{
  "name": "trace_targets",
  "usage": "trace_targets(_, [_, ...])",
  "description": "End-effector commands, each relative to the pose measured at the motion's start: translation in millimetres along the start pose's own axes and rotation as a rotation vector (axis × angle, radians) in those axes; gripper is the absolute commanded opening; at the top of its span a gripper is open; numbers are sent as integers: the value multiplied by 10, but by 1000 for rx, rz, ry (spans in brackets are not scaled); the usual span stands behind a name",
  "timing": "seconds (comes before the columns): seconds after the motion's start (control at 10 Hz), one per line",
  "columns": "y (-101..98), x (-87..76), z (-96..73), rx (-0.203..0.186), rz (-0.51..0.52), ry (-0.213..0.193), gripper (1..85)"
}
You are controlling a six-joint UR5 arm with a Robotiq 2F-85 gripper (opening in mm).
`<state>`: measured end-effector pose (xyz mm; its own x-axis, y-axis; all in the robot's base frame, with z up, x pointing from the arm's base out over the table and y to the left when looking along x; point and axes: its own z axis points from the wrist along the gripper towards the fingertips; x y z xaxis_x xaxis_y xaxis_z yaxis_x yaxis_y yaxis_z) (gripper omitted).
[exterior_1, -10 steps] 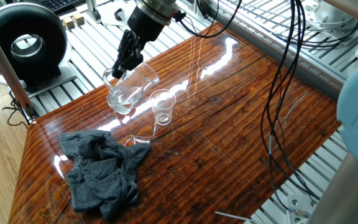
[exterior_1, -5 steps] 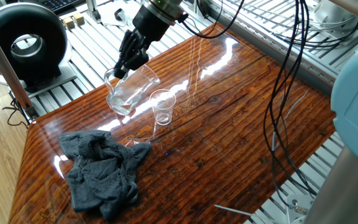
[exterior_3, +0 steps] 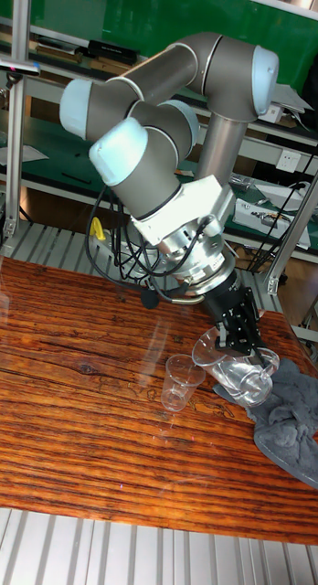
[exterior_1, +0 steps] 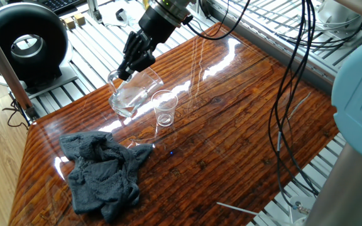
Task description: Pour the water from one cup into another empty cup
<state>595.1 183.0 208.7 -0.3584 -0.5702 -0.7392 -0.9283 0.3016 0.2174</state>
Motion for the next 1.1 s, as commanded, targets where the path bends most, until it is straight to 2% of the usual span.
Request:
trace_targets(0.0, [8,-8,-56,-7,-10,-23,10])
trace_targets(1.0, [112,48,-155,-41,-18,-45,10])
